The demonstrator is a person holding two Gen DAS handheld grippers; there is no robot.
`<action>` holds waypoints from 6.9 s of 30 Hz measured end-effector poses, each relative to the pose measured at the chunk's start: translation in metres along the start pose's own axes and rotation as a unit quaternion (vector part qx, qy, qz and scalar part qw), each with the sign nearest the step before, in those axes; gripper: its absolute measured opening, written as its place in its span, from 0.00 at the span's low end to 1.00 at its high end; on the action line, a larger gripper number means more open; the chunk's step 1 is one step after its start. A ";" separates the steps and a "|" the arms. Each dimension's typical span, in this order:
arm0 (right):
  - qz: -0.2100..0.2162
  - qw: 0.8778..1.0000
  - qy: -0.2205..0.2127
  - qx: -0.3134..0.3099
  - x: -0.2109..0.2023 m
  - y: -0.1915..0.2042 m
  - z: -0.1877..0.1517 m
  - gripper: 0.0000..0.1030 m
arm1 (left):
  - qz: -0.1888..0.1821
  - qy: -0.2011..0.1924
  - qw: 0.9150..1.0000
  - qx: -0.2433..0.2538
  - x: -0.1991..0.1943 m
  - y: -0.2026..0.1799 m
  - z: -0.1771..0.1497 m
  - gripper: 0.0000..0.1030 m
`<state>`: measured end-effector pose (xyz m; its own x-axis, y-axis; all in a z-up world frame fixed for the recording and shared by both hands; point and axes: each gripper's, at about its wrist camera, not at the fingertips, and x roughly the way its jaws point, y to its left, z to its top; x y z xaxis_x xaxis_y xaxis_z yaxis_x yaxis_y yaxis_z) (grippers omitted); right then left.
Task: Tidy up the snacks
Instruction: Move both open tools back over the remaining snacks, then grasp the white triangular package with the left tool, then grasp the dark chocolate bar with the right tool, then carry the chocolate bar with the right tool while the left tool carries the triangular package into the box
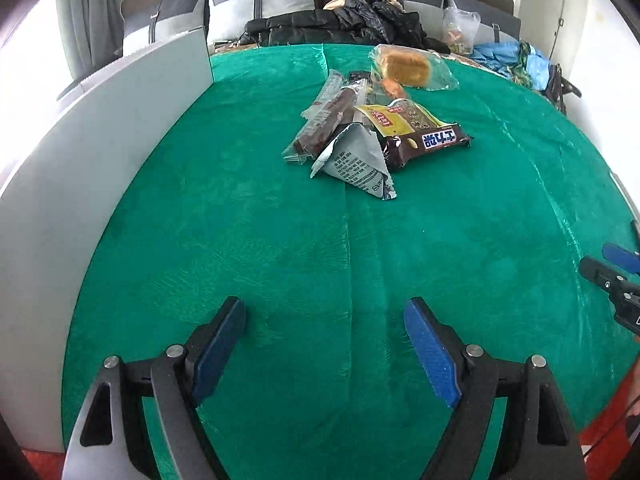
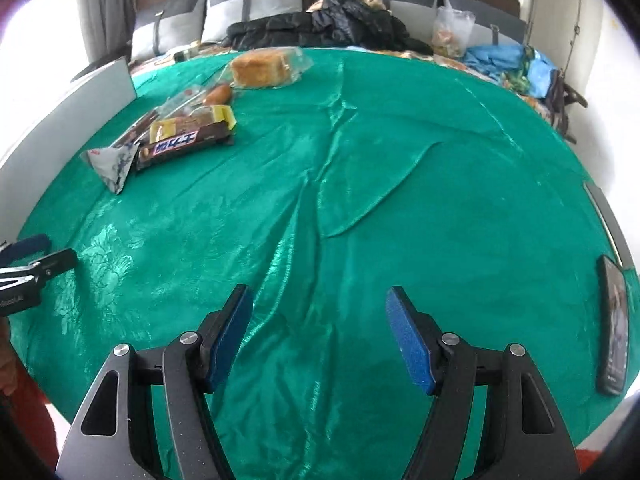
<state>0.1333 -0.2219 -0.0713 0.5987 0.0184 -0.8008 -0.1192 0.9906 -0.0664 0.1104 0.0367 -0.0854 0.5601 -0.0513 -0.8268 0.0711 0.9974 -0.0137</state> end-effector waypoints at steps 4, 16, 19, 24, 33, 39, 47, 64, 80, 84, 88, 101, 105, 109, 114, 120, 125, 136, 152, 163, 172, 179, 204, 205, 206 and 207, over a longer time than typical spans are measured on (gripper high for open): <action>0.006 1.000 0.003 -0.007 0.000 0.005 -0.009 0.70 | 0.002 -0.004 1.000 -0.004 0.003 0.003 -0.001 0.92; 0.012 1.000 -0.011 -0.003 0.000 0.008 -0.016 0.84 | 0.002 -0.001 1.000 0.002 0.005 0.006 -0.004 1.00; 0.012 1.000 -0.009 -0.004 0.000 0.008 -0.015 0.84 | 0.004 0.003 1.000 0.001 0.005 0.006 -0.004 1.00; 0.014 1.000 -0.002 -0.004 0.000 0.008 -0.014 0.85 | 0.006 0.009 1.000 -0.003 0.004 0.005 -0.004 1.00; 0.013 1.000 0.005 -0.006 0.000 0.009 -0.014 0.86 | 0.004 0.013 1.000 -0.001 0.001 0.006 -0.009 1.00; 0.012 1.000 0.008 -0.007 0.000 0.010 -0.013 0.86 | 0.005 0.006 1.000 -0.003 0.000 0.006 -0.013 1.00; 0.015 1.000 0.010 -0.007 0.001 0.010 -0.013 0.87 | 0.010 0.031 0.999 -0.018 -0.002 0.005 -0.008 0.99; 0.014 1.000 0.006 -0.008 0.001 0.011 -0.014 0.88 | 0.002 0.011 0.999 -0.039 0.040 -0.013 0.091 0.38; 0.011 1.000 0.005 -0.005 0.001 0.013 -0.014 0.90 | -0.007 0.008 0.999 -0.048 -0.027 0.030 -0.010 0.55; 0.011 1.000 0.002 -0.006 0.000 0.013 -0.015 0.90 | 0.016 0.015 0.999 -0.037 -0.013 0.027 -0.013 0.75; 0.012 1.000 0.002 -0.007 -0.002 0.013 -0.017 0.90 | 0.025 0.010 0.999 -0.034 -0.009 0.026 -0.015 0.86; 0.012 1.000 0.002 -0.007 -0.002 0.013 -0.016 0.90 | 0.020 -0.002 1.000 -0.018 -0.005 0.025 -0.019 0.99; 0.012 1.000 0.000 -0.006 -0.002 0.014 -0.017 0.90 | 0.019 -0.002 1.000 -0.014 -0.005 0.025 -0.019 1.00; 0.011 1.000 -0.003 -0.006 -0.002 0.014 -0.017 0.90 | 0.019 -0.002 1.000 -0.014 -0.005 0.025 -0.019 1.00; 0.011 1.000 -0.004 -0.006 -0.001 0.014 -0.017 0.90 | 0.018 -0.004 1.000 -0.013 -0.005 0.025 -0.019 1.00; 0.011 1.000 0.009 -0.003 -0.003 0.014 -0.016 0.90 | 0.018 -0.004 1.000 -0.014 -0.004 0.025 -0.019 1.00; 0.056 0.996 0.045 0.058 -0.001 0.008 0.001 0.89 | 0.017 -0.009 1.000 -0.013 -0.005 0.025 -0.020 1.00; 0.161 0.949 0.115 0.244 0.092 0.068 0.129 0.86 | 0.006 -0.012 1.000 0.001 -0.007 0.026 -0.022 1.00; 0.037 0.992 0.118 0.012 0.085 0.103 0.108 0.19 | 0.005 -0.018 1.000 0.000 -0.007 0.024 -0.023 1.00; 0.062 0.989 0.116 -0.062 0.013 0.020 0.031 0.30 | -0.009 0.004 1.000 -0.002 -0.014 0.031 -0.026 0.99; 0.089 0.990 0.108 0.028 -0.002 -0.014 0.050 0.59 | -0.071 -0.016 0.997 -0.006 -0.033 0.035 -0.022 0.98; 0.055 0.988 0.143 -0.035 0.022 0.036 0.044 0.34 | -0.029 -0.007 0.999 0.019 -0.022 0.026 -0.022 0.55; 0.355 0.934 0.023 -0.043 -0.090 0.292 0.222 0.22 | 0.064 -0.090 0.973 -0.204 -0.146 0.281 0.029 0.32; 0.364 0.930 0.015 -0.052 -0.091 0.316 0.232 0.24 | 0.084 -0.074 0.971 -0.210 -0.141 0.293 0.027 0.47; 0.366 0.929 0.008 -0.056 -0.092 0.329 0.238 0.44 | 0.102 -0.062 0.969 -0.215 -0.137 0.303 0.023 0.56; 0.362 0.930 0.001 -0.058 -0.092 0.340 0.243 0.64 | 0.114 -0.059 0.967 -0.221 -0.136 0.310 0.019 0.68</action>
<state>0.2301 0.1466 0.1244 0.3263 0.6752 -0.6615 -0.5761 0.6969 0.4272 0.0719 0.3519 0.0329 0.6114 0.1928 -0.7675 -0.4104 0.9065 -0.0992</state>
